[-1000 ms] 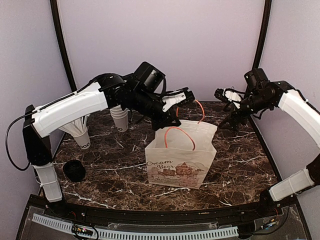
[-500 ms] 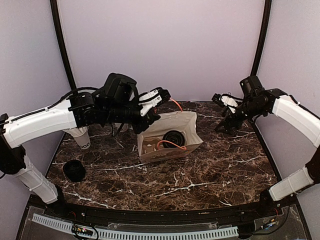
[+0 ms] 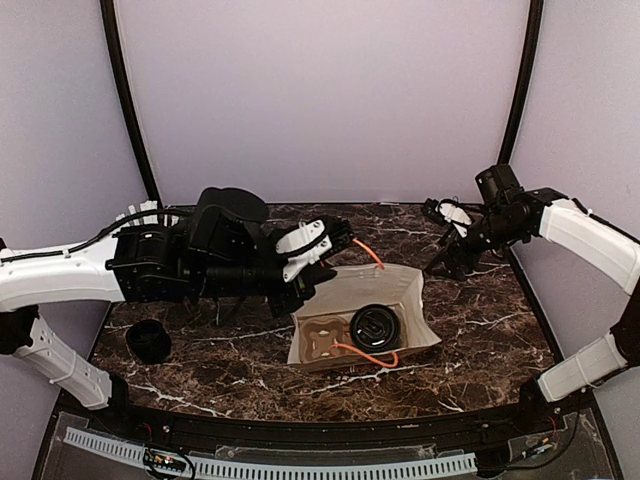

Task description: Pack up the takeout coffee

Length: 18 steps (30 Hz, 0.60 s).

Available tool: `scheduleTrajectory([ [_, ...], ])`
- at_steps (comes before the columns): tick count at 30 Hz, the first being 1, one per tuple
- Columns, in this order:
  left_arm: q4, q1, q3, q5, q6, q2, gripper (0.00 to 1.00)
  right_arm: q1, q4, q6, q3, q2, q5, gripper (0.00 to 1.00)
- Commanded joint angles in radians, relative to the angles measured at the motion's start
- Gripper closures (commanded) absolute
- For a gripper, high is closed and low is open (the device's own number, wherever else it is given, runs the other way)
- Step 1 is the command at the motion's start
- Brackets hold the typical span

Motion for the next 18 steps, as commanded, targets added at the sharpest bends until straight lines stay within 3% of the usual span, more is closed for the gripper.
scheduleTrajectory([
  [1,0.029,-0.059,-0.058,-0.066,-0.053,-0.067,1.00,-0.007,0.030,-0.002,-0.026,-0.002,-0.030,0.05],
  [10,0.079,-0.252,-0.089,-0.275,0.022,-0.059,1.00,-0.007,0.036,-0.003,-0.027,0.001,-0.042,0.05],
  [14,0.084,-0.279,-0.079,-0.433,0.073,-0.016,1.00,-0.007,0.039,-0.001,-0.025,0.007,-0.044,0.05],
  [18,0.224,-0.284,-0.120,-0.545,0.177,-0.035,1.00,-0.007,0.047,0.002,-0.029,0.005,-0.041,0.05],
])
